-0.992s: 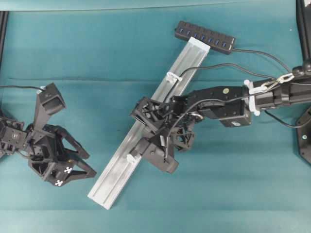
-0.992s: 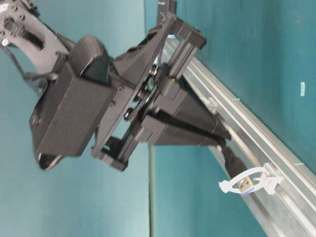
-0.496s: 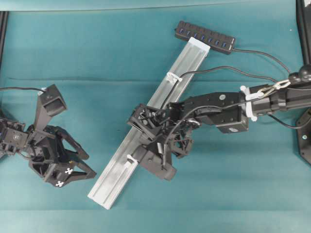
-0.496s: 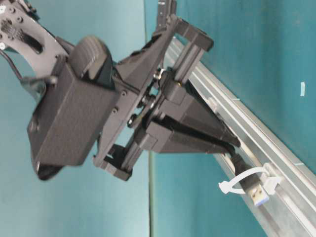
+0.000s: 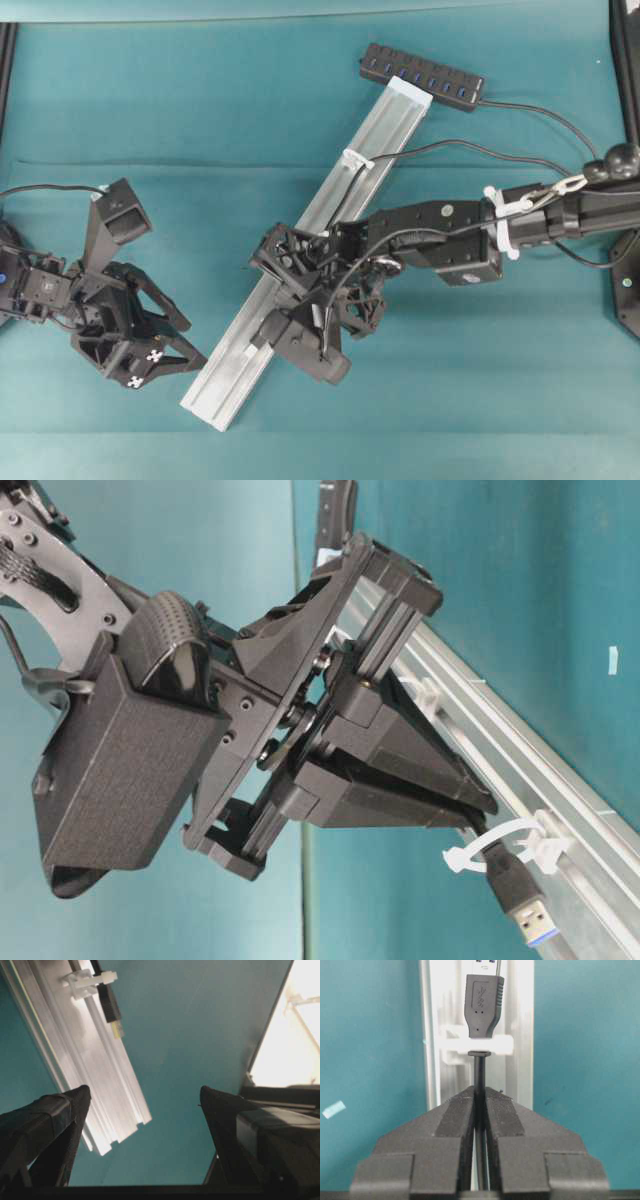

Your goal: Pass the USB cable through three rings with both arms.

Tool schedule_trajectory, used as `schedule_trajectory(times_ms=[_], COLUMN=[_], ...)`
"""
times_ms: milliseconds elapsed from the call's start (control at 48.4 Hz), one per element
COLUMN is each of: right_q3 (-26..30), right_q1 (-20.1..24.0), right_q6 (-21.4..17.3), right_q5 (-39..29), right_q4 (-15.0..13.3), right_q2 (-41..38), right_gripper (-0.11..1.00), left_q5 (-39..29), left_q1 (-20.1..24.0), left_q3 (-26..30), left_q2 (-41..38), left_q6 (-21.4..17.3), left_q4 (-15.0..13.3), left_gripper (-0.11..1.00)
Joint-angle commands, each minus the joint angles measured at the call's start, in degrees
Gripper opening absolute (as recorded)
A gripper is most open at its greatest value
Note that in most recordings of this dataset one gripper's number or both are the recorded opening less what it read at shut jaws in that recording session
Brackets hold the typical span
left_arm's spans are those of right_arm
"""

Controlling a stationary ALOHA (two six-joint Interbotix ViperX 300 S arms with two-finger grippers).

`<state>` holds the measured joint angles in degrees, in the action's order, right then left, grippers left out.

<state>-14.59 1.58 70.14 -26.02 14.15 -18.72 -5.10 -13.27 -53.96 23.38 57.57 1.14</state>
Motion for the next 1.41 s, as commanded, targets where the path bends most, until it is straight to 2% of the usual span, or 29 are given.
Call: schedule_trajectory(times_ms=[0, 124, 269, 434, 558, 703, 1075, 1385], right_q3=[0.6, 1.2, 1.7, 1.8, 1.8, 1.7, 1.7, 1.8], right_q1=[0.6, 0.8, 0.8, 0.6, 0.7, 0.9, 0.8, 0.9], right_q6=[-0.8, -0.9, -2.7, -4.2, -4.2, -4.0, -3.9, -4.0], right_q5=[0.1, 0.1, 0.4, 0.4, 0.1, 0.1, 0.1, 0.0], right_q4=[0.2, 0.8, 1.4, 1.4, 1.3, 1.3, 1.3, 1.4], right_q2=[-0.4, -0.7, -0.8, -0.8, -0.8, -0.6, -0.6, -0.7], right_gripper=[0.06, 0.06, 0.06, 0.06, 0.06, 0.06, 0.06, 0.06], left_q5=[0.4, 1.1, 3.0, 4.3, 7.7, 8.3, 9.7, 13.6], left_q1=[-0.2, -0.2, 0.1, 0.2, 0.4, 0.5, 4.1, 4.2], left_q3=[1.1, 1.1, 1.9, 4.0, 5.4, 6.5, 6.0, 6.8], left_q2=[0.3, 0.1, -1.8, -7.5, -12.8, -16.3, -17.9, -21.1], left_q6=[0.0, 0.0, 0.1, 0.1, 0.1, -0.2, -3.1, -3.3], left_q4=[0.2, 0.2, 0.2, 0.2, 0.2, 0.2, 0.4, 0.2], left_gripper=[0.95, 0.95, 0.95, 0.95, 0.95, 0.95, 0.95, 0.95])
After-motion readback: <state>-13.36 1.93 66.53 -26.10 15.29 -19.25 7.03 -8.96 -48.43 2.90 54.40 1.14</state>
